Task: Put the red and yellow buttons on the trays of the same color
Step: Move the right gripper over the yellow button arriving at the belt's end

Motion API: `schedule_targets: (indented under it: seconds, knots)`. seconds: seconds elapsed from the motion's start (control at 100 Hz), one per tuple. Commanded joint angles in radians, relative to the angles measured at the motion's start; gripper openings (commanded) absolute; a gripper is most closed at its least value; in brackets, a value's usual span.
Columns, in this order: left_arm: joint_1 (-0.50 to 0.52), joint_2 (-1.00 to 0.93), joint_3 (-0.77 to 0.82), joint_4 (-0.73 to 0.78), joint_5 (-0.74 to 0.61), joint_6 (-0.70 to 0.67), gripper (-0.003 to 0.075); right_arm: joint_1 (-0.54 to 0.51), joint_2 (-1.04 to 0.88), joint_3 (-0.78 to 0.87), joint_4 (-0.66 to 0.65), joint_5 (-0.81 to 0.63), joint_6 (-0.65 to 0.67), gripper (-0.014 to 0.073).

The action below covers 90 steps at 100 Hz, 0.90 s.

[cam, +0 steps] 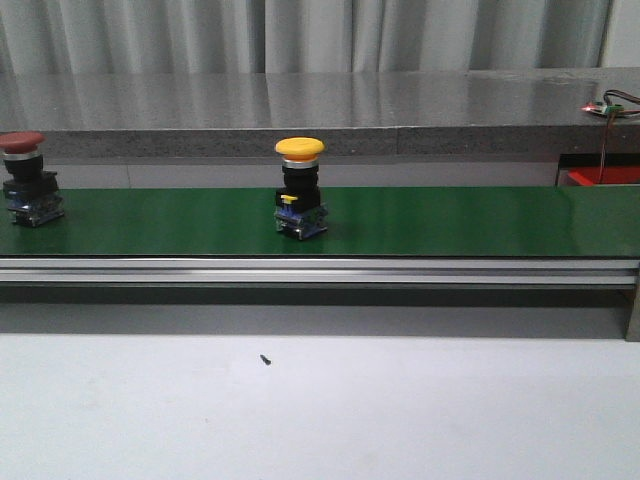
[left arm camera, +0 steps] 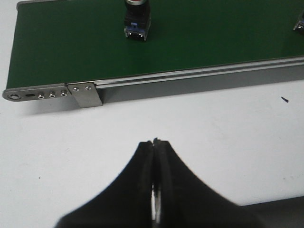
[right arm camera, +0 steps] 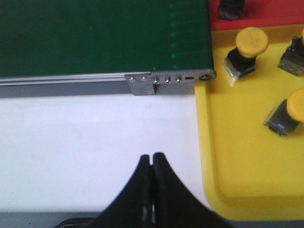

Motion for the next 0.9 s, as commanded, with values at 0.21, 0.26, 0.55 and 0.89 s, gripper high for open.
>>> schedule_targets:
  seconds: [0.21,0.26,0.55,0.89]
  knots:
    - [-0.008,-0.002,-0.024,-0.019,-0.052,-0.003,-0.002,-0.001,0.227,-0.206,0.002,-0.103,-0.01,-0.0066]
    - [-0.008,-0.002,-0.024,-0.019,-0.052,-0.003,-0.002,-0.001,0.26,-0.229,0.004,-0.097,-0.011,-0.0066]
    - [-0.008,-0.002,-0.024,-0.019,-0.052,-0.003,-0.002,0.073,0.409,-0.309,0.087,-0.122,-0.106,-0.0066]
    - [-0.008,-0.002,-0.024,-0.019,-0.052,-0.003,-0.002,0.258,0.59,-0.479,0.069,-0.095,-0.106,0.0017]
